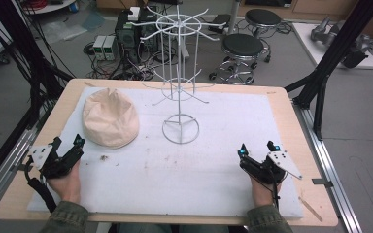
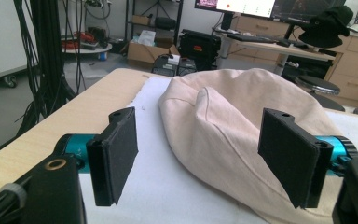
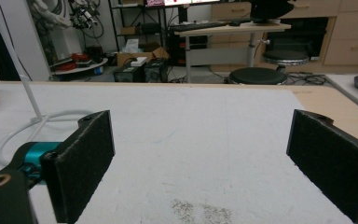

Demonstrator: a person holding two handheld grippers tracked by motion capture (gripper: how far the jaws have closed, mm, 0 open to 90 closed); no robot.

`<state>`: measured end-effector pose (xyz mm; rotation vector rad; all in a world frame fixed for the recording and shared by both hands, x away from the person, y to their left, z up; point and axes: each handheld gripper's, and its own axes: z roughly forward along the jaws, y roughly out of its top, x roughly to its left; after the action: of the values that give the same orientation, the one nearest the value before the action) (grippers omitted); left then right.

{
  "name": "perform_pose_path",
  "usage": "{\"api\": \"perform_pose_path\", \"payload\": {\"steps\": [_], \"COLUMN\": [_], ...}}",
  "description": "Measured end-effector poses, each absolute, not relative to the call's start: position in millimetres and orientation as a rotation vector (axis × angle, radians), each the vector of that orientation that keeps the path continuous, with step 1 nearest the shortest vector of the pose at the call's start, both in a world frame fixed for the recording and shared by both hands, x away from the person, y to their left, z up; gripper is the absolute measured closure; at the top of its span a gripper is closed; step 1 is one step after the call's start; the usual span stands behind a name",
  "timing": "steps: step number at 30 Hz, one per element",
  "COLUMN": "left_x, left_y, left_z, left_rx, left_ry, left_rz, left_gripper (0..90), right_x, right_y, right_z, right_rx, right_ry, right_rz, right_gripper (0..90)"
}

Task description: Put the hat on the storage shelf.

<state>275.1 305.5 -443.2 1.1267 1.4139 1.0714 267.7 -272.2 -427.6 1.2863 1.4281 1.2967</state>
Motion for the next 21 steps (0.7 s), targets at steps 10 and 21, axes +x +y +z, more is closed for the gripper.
{"api": "perform_pose_path", "payload": {"steps": [10,21], "left_x": [275.4,275.7], "left_y": [305.7,306.7], "left_z": [-443.0,-443.6], "left_rx": [1.127,1.12], "left_ry": [1.413,1.421], "left_rz": [1.071,1.067], "left_gripper": [28.5,28.5], "right_x": [267.6,267.8], "right_y": [-272.1,-271.5], "right_z": [-427.7,-428.2], "right_rx": [1.287,1.294], "right_ry": [1.433,1.437], "right_rz": [1.297,1.297], "right_gripper": [6.5,6.5]}}
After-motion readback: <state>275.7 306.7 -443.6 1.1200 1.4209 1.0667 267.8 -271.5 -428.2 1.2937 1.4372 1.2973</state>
